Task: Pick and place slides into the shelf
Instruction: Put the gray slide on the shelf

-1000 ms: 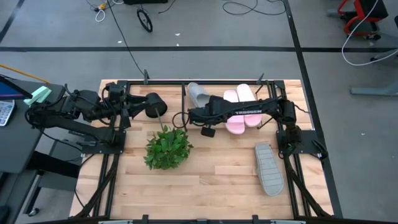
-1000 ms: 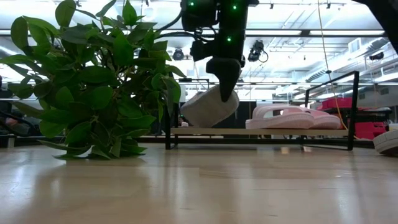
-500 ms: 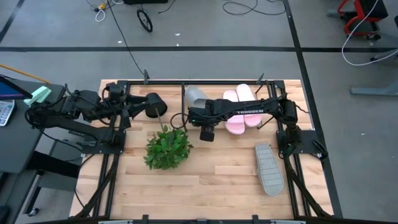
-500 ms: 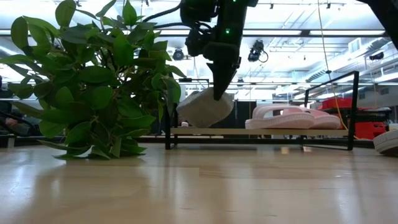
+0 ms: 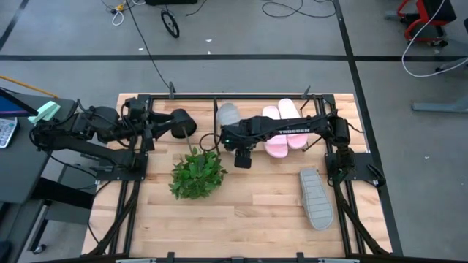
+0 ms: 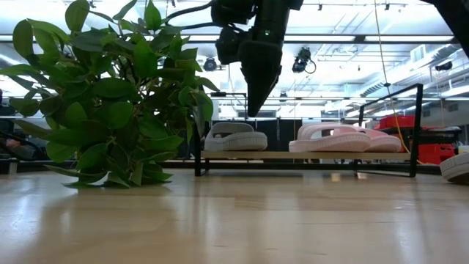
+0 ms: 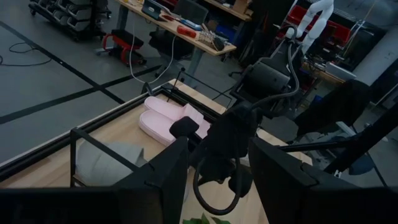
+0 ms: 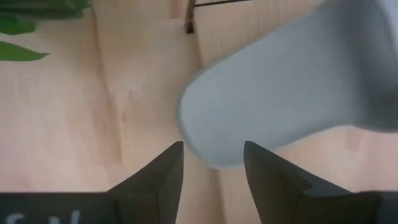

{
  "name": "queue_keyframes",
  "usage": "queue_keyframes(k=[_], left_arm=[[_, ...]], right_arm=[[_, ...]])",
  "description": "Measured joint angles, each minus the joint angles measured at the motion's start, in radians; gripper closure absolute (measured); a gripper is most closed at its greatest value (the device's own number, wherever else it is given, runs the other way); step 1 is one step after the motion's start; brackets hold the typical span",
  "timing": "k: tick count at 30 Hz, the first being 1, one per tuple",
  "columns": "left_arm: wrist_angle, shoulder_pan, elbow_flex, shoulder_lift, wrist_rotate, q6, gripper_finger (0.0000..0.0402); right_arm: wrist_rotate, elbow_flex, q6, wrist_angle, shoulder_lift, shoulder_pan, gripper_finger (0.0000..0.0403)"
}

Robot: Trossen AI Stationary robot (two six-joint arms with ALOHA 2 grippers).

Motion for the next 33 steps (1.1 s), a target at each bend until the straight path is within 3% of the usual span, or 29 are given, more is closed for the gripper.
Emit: queue_keyframes(k=[5,13,25,33], left_arm=[[-0.007,0.000,0.000,0.000,0.000,0.000,0.0229],[-0.029,0.000,0.000,0.000,0.000,0.000,0.0229],[-0.027,0.000,0.000,0.000,0.000,0.026,0.0228],[-0.027,0.000,0.000,0.000,0.000,0.039,0.0228]], right_arm=[[0.012,0.000,0.003,-0.020,-0.001,-0.028,0.0235],[0.004,0.000,-0.034,-0.192,-0.034,-0.036,0.0253],[-0.011,-0.038,0.005,-0.164,-0.034,-0.027,0.0258],[-0.142,-0.044,0.138,-0.315,-0.080,0.108,0.0270]])
